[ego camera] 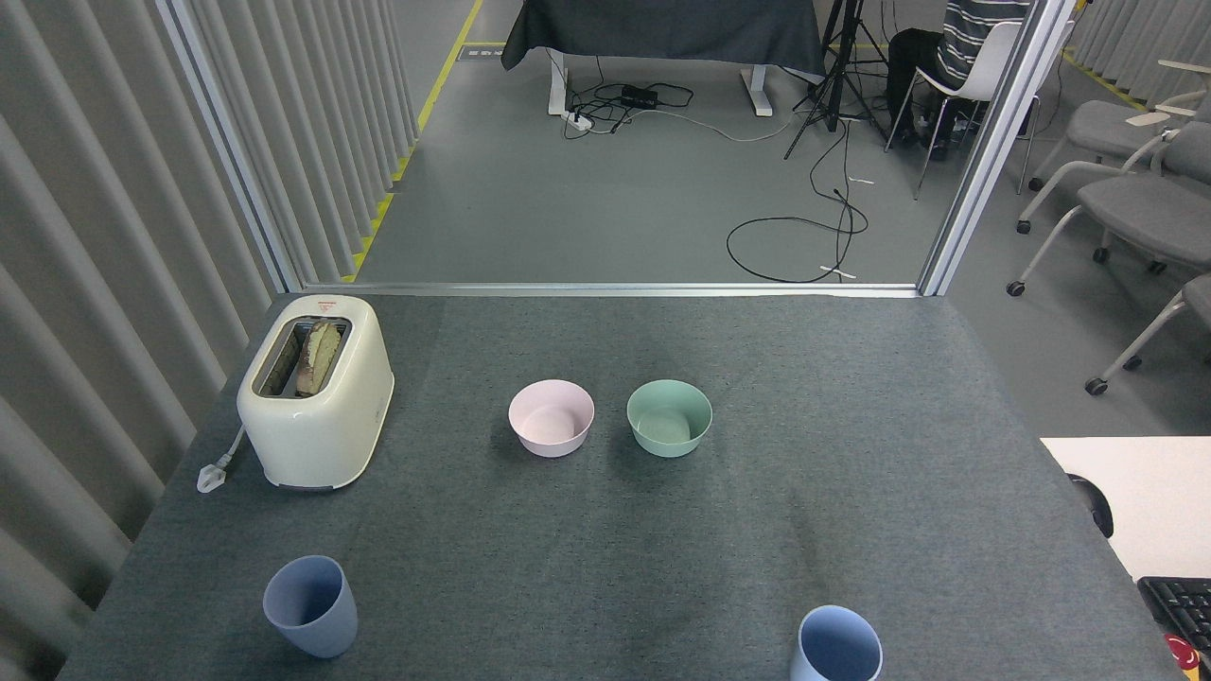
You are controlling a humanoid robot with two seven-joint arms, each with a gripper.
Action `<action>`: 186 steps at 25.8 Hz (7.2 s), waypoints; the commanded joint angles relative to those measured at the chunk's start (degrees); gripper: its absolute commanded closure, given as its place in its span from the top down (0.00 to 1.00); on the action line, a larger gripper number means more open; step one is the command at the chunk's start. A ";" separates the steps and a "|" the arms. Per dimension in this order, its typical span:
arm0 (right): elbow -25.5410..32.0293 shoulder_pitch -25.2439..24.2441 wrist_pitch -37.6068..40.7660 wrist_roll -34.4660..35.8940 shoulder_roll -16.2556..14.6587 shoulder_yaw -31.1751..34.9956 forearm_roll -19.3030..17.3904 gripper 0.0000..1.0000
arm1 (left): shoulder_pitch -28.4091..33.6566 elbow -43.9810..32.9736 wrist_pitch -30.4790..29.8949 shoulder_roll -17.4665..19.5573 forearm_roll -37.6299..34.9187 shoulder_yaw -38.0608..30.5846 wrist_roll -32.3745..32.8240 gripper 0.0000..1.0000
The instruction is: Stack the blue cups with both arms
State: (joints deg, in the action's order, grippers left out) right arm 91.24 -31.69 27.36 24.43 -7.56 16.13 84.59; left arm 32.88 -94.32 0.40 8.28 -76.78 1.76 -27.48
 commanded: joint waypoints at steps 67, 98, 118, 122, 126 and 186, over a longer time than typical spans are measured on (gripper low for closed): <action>-3.53 0.57 -0.12 0.01 0.26 -0.22 1.89 1.00 | -24.79 22.42 3.21 -0.81 0.23 0.35 3.93 0.99; -4.14 0.57 -2.67 0.01 0.35 -1.89 2.33 1.00 | -26.63 15.57 -0.31 -1.95 -6.72 18.10 3.58 0.63; -4.14 0.57 -3.28 0.01 0.35 -2.06 2.33 1.00 | -32.96 30.16 0.13 -9.86 -15.33 21.71 3.23 0.67; -4.14 0.48 -3.11 0.10 0.35 -1.98 2.33 1.00 | -32.96 30.16 0.39 -9.95 -15.24 21.71 3.23 0.89; -4.14 0.48 -3.19 0.10 0.35 -1.98 2.33 1.00 | -32.35 29.63 0.30 -9.68 -15.15 21.71 3.14 1.00; -13.72 20.52 -4.95 -7.73 -0.26 -9.80 13.49 0.99 | -4.75 2.82 0.04 -1.77 -3.64 5.45 2.96 1.00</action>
State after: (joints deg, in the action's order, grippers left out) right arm 78.44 -12.10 22.33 16.62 -7.78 6.71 98.08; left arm 28.12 -91.51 0.42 6.50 -80.42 7.21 -24.44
